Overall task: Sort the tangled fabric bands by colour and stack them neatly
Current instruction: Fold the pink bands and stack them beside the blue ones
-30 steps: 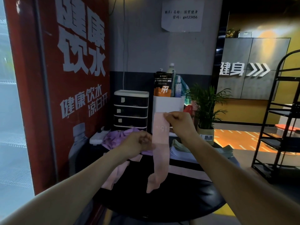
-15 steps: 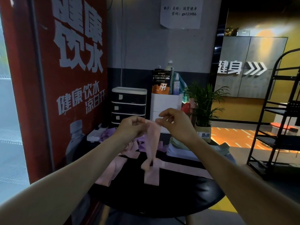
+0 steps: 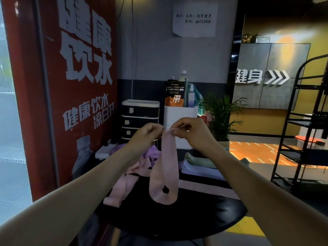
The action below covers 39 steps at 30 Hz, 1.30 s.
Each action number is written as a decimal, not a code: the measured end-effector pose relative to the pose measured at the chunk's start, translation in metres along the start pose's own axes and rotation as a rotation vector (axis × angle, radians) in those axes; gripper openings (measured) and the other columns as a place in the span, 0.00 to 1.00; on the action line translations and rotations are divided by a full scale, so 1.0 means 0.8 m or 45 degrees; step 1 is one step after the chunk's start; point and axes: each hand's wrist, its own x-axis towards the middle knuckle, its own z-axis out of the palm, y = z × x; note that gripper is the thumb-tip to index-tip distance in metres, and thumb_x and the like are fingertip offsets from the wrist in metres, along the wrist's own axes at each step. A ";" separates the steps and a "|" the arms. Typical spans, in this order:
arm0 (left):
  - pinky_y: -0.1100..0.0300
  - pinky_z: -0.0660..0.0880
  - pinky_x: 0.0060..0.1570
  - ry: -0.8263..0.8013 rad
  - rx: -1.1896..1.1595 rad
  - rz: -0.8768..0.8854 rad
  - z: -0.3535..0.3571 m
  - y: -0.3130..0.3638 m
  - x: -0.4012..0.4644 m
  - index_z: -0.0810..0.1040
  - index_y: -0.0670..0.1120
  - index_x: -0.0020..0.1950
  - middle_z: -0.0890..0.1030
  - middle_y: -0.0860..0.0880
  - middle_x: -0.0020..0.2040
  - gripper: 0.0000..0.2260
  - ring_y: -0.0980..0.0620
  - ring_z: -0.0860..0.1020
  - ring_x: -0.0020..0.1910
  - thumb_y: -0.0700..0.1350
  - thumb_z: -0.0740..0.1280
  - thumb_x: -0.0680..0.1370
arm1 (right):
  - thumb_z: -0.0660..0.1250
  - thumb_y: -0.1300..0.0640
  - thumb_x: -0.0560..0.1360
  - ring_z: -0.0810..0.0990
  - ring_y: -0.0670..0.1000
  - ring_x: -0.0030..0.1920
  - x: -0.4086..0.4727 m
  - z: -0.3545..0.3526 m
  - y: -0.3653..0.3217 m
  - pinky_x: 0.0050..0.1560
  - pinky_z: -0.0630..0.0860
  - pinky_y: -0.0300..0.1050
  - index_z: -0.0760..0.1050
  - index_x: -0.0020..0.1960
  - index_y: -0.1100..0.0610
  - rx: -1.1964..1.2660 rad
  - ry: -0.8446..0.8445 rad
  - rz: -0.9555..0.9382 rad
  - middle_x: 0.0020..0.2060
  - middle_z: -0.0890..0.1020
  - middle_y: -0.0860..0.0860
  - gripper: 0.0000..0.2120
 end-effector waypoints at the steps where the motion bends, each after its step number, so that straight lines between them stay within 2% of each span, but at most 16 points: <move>1: 0.61 0.73 0.51 -0.108 -0.025 -0.047 0.008 -0.002 -0.001 0.77 0.48 0.56 0.80 0.51 0.46 0.09 0.53 0.77 0.47 0.48 0.61 0.80 | 0.70 0.65 0.71 0.78 0.46 0.40 -0.001 -0.002 0.000 0.43 0.75 0.30 0.80 0.45 0.60 0.058 0.003 0.012 0.42 0.82 0.53 0.03; 4: 0.65 0.74 0.45 -0.292 -0.246 -0.145 0.035 -0.006 -0.005 0.77 0.44 0.56 0.81 0.50 0.43 0.11 0.56 0.78 0.42 0.46 0.58 0.81 | 0.69 0.67 0.72 0.81 0.45 0.40 -0.008 -0.012 0.005 0.44 0.77 0.31 0.80 0.44 0.60 0.192 -0.041 0.050 0.41 0.83 0.52 0.04; 8: 0.65 0.72 0.37 -0.281 -0.409 -0.139 0.054 -0.014 -0.002 0.76 0.42 0.46 0.79 0.49 0.36 0.07 0.56 0.76 0.35 0.42 0.60 0.80 | 0.66 0.70 0.74 0.81 0.46 0.41 -0.018 -0.023 0.016 0.42 0.78 0.33 0.78 0.49 0.61 0.340 -0.056 0.191 0.42 0.81 0.54 0.07; 12: 0.68 0.71 0.30 -0.215 -0.190 -0.073 0.054 -0.020 0.006 0.75 0.44 0.43 0.77 0.48 0.36 0.06 0.58 0.74 0.30 0.42 0.62 0.79 | 0.63 0.56 0.78 0.78 0.50 0.40 -0.020 -0.024 0.024 0.43 0.80 0.41 0.76 0.50 0.64 0.703 -0.012 0.651 0.39 0.78 0.55 0.10; 14: 0.69 0.70 0.29 -0.205 -0.095 -0.032 0.055 -0.023 0.008 0.74 0.44 0.42 0.76 0.48 0.36 0.06 0.58 0.73 0.31 0.41 0.62 0.79 | 0.64 0.51 0.77 0.76 0.49 0.36 -0.020 -0.020 0.028 0.39 0.78 0.40 0.76 0.43 0.61 0.507 -0.077 0.636 0.34 0.77 0.53 0.13; 17: 0.70 0.68 0.28 -0.213 -0.014 0.019 0.051 -0.030 0.006 0.73 0.44 0.42 0.75 0.48 0.35 0.05 0.60 0.72 0.28 0.41 0.64 0.79 | 0.67 0.61 0.76 0.71 0.43 0.26 -0.020 -0.006 0.029 0.28 0.69 0.33 0.76 0.37 0.60 0.285 -0.029 0.465 0.29 0.75 0.52 0.08; 19: 0.71 0.69 0.28 -0.245 0.053 0.013 0.045 -0.037 0.004 0.75 0.43 0.46 0.77 0.49 0.36 0.02 0.62 0.74 0.29 0.40 0.67 0.76 | 0.67 0.64 0.75 0.70 0.40 0.22 -0.018 -0.001 0.032 0.26 0.67 0.31 0.75 0.35 0.59 0.269 0.078 0.402 0.28 0.74 0.51 0.10; 21: 0.72 0.71 0.30 -0.278 0.151 -0.023 0.038 -0.049 0.001 0.76 0.43 0.50 0.78 0.52 0.38 0.07 0.61 0.76 0.33 0.38 0.70 0.74 | 0.68 0.63 0.75 0.73 0.44 0.28 -0.017 0.000 0.038 0.32 0.71 0.35 0.75 0.33 0.57 0.272 0.183 0.391 0.30 0.76 0.51 0.11; 24: 0.76 0.68 0.32 -0.304 0.334 -0.023 0.025 -0.072 -0.005 0.75 0.47 0.47 0.77 0.55 0.39 0.10 0.62 0.75 0.37 0.36 0.72 0.71 | 0.67 0.61 0.75 0.75 0.52 0.39 -0.020 -0.005 0.055 0.45 0.75 0.48 0.75 0.35 0.58 0.283 0.314 0.450 0.35 0.78 0.55 0.10; 26: 0.75 0.67 0.32 -0.336 0.626 -0.001 0.017 -0.092 -0.009 0.74 0.48 0.46 0.76 0.56 0.40 0.12 0.64 0.73 0.37 0.35 0.72 0.71 | 0.67 0.59 0.76 0.75 0.53 0.40 -0.023 -0.011 0.068 0.48 0.75 0.50 0.76 0.38 0.60 0.304 0.420 0.508 0.36 0.78 0.55 0.08; 28: 0.73 0.66 0.31 -0.336 0.865 -0.017 0.007 -0.110 -0.013 0.73 0.49 0.44 0.75 0.53 0.41 0.11 0.60 0.73 0.38 0.34 0.70 0.71 | 0.67 0.59 0.76 0.75 0.53 0.41 -0.026 -0.017 0.080 0.50 0.76 0.53 0.76 0.39 0.60 0.318 0.502 0.555 0.35 0.77 0.52 0.08; 32: 0.58 0.68 0.41 -0.156 0.980 -0.047 -0.014 -0.146 -0.009 0.70 0.52 0.35 0.74 0.46 0.43 0.10 0.48 0.74 0.45 0.39 0.68 0.69 | 0.66 0.59 0.76 0.75 0.53 0.42 -0.032 -0.019 0.101 0.52 0.76 0.55 0.75 0.38 0.57 0.270 0.572 0.597 0.35 0.76 0.50 0.08; 33: 0.57 0.69 0.44 -0.075 0.980 -0.028 -0.017 -0.150 -0.010 0.74 0.51 0.39 0.73 0.46 0.46 0.06 0.46 0.74 0.47 0.40 0.68 0.69 | 0.65 0.59 0.76 0.75 0.53 0.43 -0.033 -0.018 0.106 0.52 0.76 0.55 0.75 0.40 0.59 0.274 0.588 0.612 0.35 0.76 0.50 0.07; 35: 0.58 0.68 0.50 0.148 0.960 0.016 -0.020 -0.153 -0.011 0.79 0.42 0.52 0.71 0.45 0.52 0.12 0.44 0.72 0.53 0.35 0.69 0.70 | 0.65 0.60 0.76 0.75 0.54 0.44 -0.035 -0.018 0.115 0.54 0.76 0.57 0.75 0.44 0.61 0.281 0.612 0.645 0.35 0.75 0.50 0.05; 37: 0.61 0.67 0.47 0.363 0.904 0.031 -0.018 -0.147 -0.015 0.77 0.34 0.56 0.72 0.40 0.53 0.13 0.42 0.72 0.54 0.29 0.67 0.71 | 0.66 0.60 0.76 0.75 0.54 0.46 -0.036 -0.018 0.124 0.55 0.77 0.58 0.76 0.45 0.61 0.285 0.651 0.687 0.35 0.75 0.49 0.04; 39: 0.66 0.70 0.36 0.511 0.612 -0.157 -0.021 -0.153 -0.016 0.74 0.35 0.56 0.75 0.40 0.49 0.10 0.45 0.73 0.43 0.33 0.65 0.75 | 0.66 0.61 0.76 0.75 0.54 0.46 -0.038 -0.019 0.132 0.55 0.77 0.56 0.76 0.45 0.61 0.315 0.697 0.708 0.35 0.75 0.49 0.04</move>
